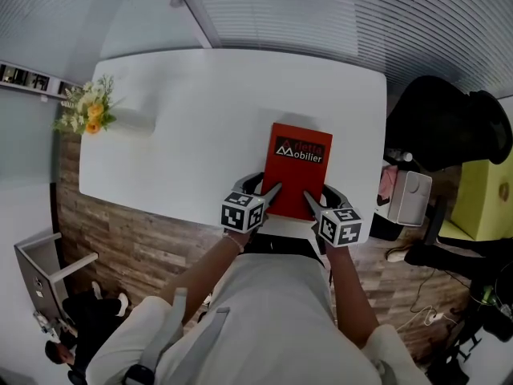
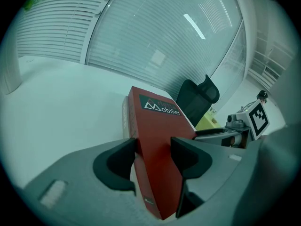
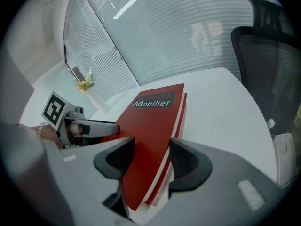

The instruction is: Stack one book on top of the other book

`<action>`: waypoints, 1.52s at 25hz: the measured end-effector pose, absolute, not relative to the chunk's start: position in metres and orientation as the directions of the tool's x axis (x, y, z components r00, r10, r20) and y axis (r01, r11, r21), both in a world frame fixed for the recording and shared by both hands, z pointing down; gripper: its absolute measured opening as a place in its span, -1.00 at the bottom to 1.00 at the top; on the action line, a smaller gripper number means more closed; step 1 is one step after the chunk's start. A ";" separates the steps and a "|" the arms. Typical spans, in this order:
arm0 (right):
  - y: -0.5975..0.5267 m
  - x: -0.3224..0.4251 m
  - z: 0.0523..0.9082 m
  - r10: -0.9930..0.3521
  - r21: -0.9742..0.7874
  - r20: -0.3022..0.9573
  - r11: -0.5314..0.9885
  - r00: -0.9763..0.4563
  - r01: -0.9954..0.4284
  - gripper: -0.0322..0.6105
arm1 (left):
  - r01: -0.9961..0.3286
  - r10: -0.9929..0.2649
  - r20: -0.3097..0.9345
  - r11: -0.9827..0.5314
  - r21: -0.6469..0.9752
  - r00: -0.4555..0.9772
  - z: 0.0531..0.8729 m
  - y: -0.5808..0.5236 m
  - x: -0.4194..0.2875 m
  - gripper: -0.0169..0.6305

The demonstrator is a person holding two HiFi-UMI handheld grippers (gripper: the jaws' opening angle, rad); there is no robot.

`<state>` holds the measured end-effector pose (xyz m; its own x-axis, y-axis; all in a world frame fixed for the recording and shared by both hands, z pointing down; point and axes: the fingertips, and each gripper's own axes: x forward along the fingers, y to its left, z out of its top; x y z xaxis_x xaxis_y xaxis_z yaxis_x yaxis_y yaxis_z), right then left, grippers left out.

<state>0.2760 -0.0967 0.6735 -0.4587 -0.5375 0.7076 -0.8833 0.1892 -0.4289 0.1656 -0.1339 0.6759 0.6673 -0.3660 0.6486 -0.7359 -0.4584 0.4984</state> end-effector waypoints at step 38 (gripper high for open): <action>-0.138 0.292 0.568 -0.749 -0.178 0.540 0.345 -0.384 -0.922 -0.46 | -0.720 -0.569 0.443 -0.583 0.376 0.693 0.563 -0.177 0.156 -0.51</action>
